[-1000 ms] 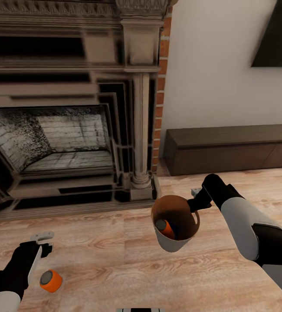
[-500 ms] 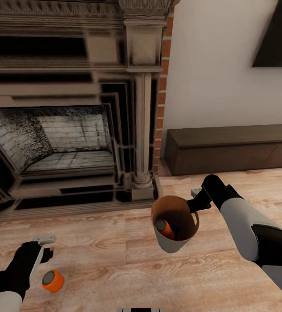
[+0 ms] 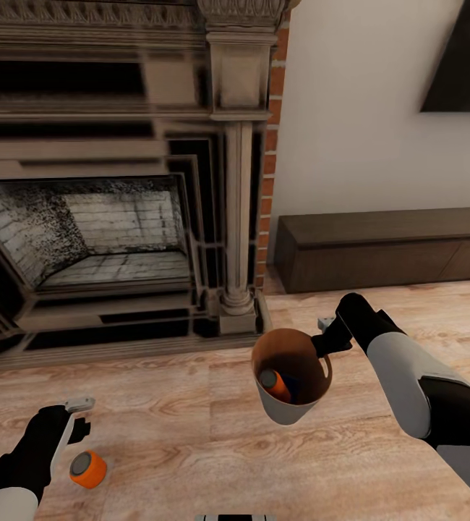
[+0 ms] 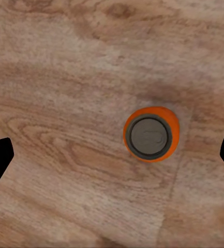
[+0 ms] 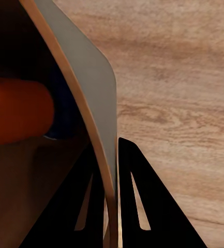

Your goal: Put the three can of soda from the living room inside the tash can in the kitchen.

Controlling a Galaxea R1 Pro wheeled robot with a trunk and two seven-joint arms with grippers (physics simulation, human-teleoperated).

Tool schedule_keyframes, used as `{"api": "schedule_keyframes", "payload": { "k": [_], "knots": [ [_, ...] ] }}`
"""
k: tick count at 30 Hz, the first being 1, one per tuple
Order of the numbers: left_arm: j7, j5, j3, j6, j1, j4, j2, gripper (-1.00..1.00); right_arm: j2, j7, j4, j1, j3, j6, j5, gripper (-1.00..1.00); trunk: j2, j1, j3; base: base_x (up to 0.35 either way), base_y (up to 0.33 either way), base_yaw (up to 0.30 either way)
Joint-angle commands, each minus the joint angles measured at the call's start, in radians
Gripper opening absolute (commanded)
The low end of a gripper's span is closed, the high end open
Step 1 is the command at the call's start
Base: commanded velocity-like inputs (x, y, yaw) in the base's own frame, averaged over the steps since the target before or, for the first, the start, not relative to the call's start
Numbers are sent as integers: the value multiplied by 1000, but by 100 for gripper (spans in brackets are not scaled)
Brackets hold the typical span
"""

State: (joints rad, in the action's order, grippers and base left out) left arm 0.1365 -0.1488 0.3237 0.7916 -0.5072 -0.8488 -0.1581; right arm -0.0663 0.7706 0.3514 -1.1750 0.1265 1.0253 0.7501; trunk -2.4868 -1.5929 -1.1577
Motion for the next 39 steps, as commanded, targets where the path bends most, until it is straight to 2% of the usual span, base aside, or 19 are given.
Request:
{"api": "schedule_keyframes", "payload": {
  "k": [1, 6, 12, 15, 17, 18, 20, 21, 23, 28, 31, 35, 39],
  "knots": [
    [0, 1, 0, 0, 0, 0, 0, 100, 0, 6, 0, -1, 5, 9, -23, -100, 0, 0, 0, 0, 0, 0],
    [-14, 2, 0, -1, -1, -2, 2, 100, -1, 6, 0, 0, 6, 9, -23, -100, 0, 0, 0, 0, 0, 0],
    [-63, 4, 0, 2, -23, 0, 3, 100, -1, 6, 0, 1, 5, 9, -23, -100, -14, -9, -22, 0, 0, 0],
    [-189, 0, -3, 68, -118, 66, -2, 100, -2, 5, 1, 1, 4, 9, -23, -100, -15, -10, -33, 0, 0, 0],
    [-214, -3, -6, 85, -164, 109, -5, 100, -2, 4, 1, 1, 4, 9, -23, -100, -15, -11, -41, 0, 0, 0],
    [-227, -11, -9, 97, -213, 157, -8, 100, -1, 4, 1, 1, 3, 9, -23, -100, -16, -12, -45, 0, 0, 0],
    [-241, -45, -11, 107, -297, 244, -11, 100, 0, 4, 3, 1, 2, 14, -23, -100, -16, -13, -53, 0, 0, 0],
    [-243, -57, -12, 107, -311, 259, -11, 100, 1, 4, 5, 0, 2, 18, -23, -100, -16, -13, -57, 0, 0, 0],
    [-247, -99, -12, 99, -345, 295, -10, 100, 16, 1, 38, 0, 0, 22, -21, -100, -17, -14, -64, 0, 0, 0],
    [-245, -125, -13, 69, -361, 324, -12, 100, 58, -8, 80, -6, -2, 22, -3, -100, -18, -16, -84, 0, 0, 0],
    [-243, -132, -14, 40, -366, 339, -13, 100, 102, -10, 89, -10, 4, 22, 31, -100, -19, -17, -95, 0, 0, 0],
    [-243, -134, -15, 32, -367, 344, -13, 100, 121, -11, 92, -11, 10, 22, 41, -100, -19, -19, -111, 0, 0, 0],
    [-243, -134, -16, 29, -367, 344, -14, 100, 128, -11, 93, -11, 13, 22, 45, -100, -19, -19, -111, 0, 0, 0]
  ]
}}
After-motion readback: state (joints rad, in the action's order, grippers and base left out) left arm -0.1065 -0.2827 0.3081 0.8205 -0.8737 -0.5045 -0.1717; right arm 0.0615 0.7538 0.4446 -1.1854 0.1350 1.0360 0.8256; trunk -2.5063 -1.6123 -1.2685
